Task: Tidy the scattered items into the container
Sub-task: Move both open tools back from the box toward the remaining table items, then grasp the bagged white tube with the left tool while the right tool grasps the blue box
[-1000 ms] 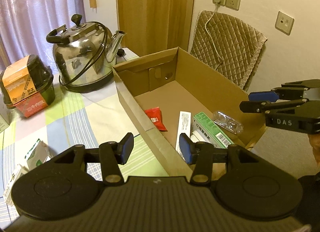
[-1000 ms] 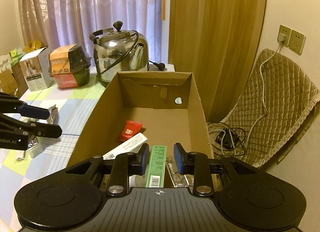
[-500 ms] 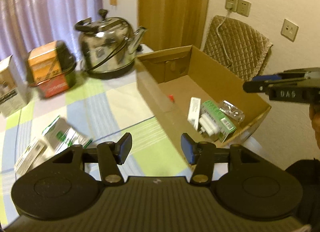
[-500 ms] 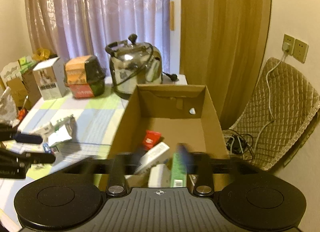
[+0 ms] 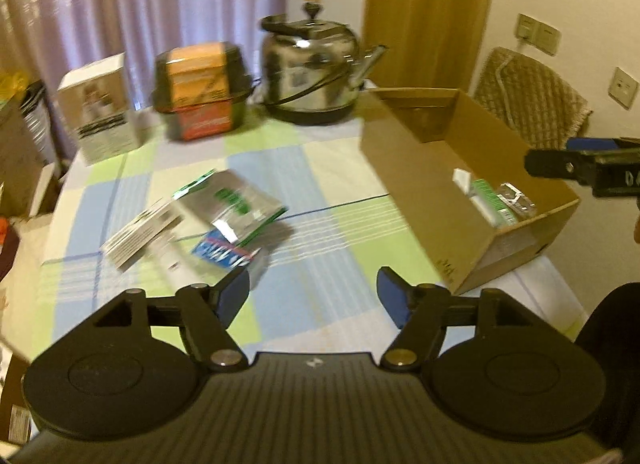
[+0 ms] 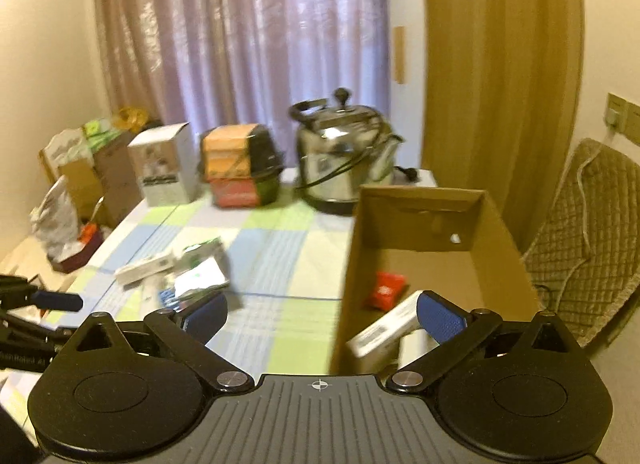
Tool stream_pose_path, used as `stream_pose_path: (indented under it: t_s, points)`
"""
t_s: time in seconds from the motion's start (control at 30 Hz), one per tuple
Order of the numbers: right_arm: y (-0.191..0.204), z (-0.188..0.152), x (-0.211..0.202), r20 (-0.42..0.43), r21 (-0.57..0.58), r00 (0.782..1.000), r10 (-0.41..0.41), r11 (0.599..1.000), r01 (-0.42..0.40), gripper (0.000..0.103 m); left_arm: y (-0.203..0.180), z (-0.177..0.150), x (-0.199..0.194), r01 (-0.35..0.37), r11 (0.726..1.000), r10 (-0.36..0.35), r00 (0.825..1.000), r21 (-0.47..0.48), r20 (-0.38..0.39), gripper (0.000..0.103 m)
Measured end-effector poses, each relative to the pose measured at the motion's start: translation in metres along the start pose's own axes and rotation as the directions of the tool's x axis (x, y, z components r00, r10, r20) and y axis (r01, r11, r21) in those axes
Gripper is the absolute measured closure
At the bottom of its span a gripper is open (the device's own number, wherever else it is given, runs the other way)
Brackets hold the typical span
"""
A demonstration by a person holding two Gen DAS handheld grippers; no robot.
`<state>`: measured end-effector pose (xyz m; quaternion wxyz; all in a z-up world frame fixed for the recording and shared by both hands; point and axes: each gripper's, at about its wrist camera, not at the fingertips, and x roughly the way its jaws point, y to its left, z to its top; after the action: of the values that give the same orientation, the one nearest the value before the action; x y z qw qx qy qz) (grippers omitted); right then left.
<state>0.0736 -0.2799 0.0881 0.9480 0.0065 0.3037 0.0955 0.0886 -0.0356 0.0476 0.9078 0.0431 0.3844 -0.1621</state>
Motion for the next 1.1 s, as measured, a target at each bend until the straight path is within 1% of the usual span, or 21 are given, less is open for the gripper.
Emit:
stream_pose_path:
  t_s: [0.07,0.13,0.27,0.43,0.6,0.8,1.0,1.1]
  points:
    - [0.013,-0.004,0.001,-0.008,-0.007,1.000,0.029,1.000,-0.029,0.000,0.012,-0.007,-0.006,-0.022,1.000,0.022,1.000,-0.021,0.000,0.031]
    - [0.025,-0.008,0.001,-0.012,-0.014,0.998,0.054,0.998,-0.054,0.000,0.023,-0.014,-0.011,-0.044,0.998,0.044,0.999,-0.036,0.001,0.025]
    - [0.047,-0.015,0.004,-0.030,-0.030,0.994,0.104,0.994,-0.105,0.000,0.042,-0.025,-0.018,-0.082,0.996,0.082,0.997,-0.044,-0.005,0.020]
    - [0.070,-0.027,0.010,-0.067,-0.054,0.986,0.153,0.986,-0.156,0.000,0.059,-0.037,-0.024,-0.121,0.991,0.120,0.993,-0.051,-0.010,0.011]
    - [0.084,-0.036,0.015,-0.099,-0.079,0.980,0.170,0.981,-0.178,0.000,0.070,-0.044,-0.023,-0.139,0.988,0.138,0.990,-0.066,-0.027,0.009]
    - [0.091,-0.037,0.025,-0.124,-0.103,0.977,0.174,0.977,-0.188,0.000,0.079,-0.047,-0.017,-0.167,0.982,0.165,0.986,-0.085,-0.032,0.001]
    - [0.096,-0.035,0.044,-0.157,-0.136,0.970,0.183,0.969,-0.205,0.000,0.088,-0.047,-0.006,-0.183,0.978,0.179,0.983,-0.096,-0.048,0.001]
    - [0.102,-0.035,0.059,-0.184,-0.153,0.963,0.197,0.962,-0.226,0.000,0.094,-0.046,0.001,-0.188,0.977,0.184,0.981,-0.102,-0.055,0.001]
